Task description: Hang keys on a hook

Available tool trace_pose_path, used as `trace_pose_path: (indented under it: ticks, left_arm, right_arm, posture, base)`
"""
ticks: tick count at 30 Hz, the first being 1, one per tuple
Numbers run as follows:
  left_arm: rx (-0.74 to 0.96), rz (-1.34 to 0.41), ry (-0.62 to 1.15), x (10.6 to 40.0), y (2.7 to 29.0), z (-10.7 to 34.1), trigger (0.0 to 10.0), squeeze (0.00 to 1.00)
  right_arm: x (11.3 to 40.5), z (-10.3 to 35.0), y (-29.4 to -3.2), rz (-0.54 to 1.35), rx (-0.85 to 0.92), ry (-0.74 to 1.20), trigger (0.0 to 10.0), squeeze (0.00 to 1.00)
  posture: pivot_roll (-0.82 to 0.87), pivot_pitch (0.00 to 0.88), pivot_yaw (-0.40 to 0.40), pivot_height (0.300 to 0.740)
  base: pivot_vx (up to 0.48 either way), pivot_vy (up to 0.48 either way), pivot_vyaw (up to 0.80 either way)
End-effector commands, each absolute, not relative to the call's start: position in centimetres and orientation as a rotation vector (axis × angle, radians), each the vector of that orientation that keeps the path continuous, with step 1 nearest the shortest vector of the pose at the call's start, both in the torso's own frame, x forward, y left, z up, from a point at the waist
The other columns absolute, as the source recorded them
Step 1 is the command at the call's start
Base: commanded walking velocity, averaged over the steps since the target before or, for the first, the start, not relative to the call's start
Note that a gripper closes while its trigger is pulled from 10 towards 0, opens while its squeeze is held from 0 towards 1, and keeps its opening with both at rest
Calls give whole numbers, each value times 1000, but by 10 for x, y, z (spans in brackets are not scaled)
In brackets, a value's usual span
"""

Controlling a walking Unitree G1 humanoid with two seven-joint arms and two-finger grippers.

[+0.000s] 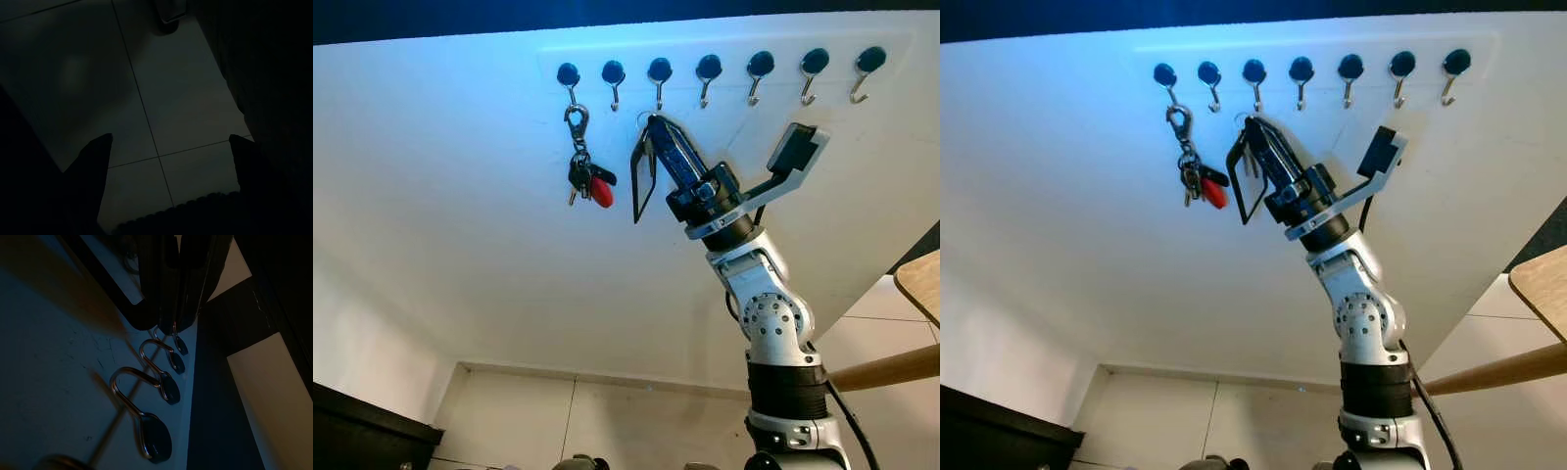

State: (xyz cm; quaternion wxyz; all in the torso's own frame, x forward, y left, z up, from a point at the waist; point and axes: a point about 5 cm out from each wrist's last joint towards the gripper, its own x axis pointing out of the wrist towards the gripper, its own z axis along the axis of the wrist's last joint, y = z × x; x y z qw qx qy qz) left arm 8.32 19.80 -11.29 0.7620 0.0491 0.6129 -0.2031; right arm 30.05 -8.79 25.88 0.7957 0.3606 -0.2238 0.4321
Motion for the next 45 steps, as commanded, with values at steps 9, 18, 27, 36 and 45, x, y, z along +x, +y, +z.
trace_pose_path:
  ticks: [9,18,27,36,45]
  left_arm:
    - [118,-451,1246,103,194,-108,10000,0]
    - [114,-450,1249,103,194,-109,10000,0]
    - [116,-451,1250,103,194,-109,10000,0]
    - [116,-450,1250,103,195,-108,10000,0]
    - [115,-448,1249,102,195,-109,10000,0]
  right_arm:
    - [301,268,-89,931,793,-524,10000,0]
    - [304,267,-94,893,797,-521,10000,0]
    - [306,265,-96,869,794,-511,10000,0]
    - [309,262,-95,836,794,-481,10000,0]
    - [309,267,-94,840,814,-494,10000,0]
  posture:
    - [-159,115,109,740]
    - [-159,117,112,740]
    - [-160,117,115,740]
    - [-158,118,115,740]
    - [-156,119,114,740]
  base:
    - [0,0,0]
    - [0,0,0]
    - [0,0,0]
    - [0,0,0]
    - [0,0,0]
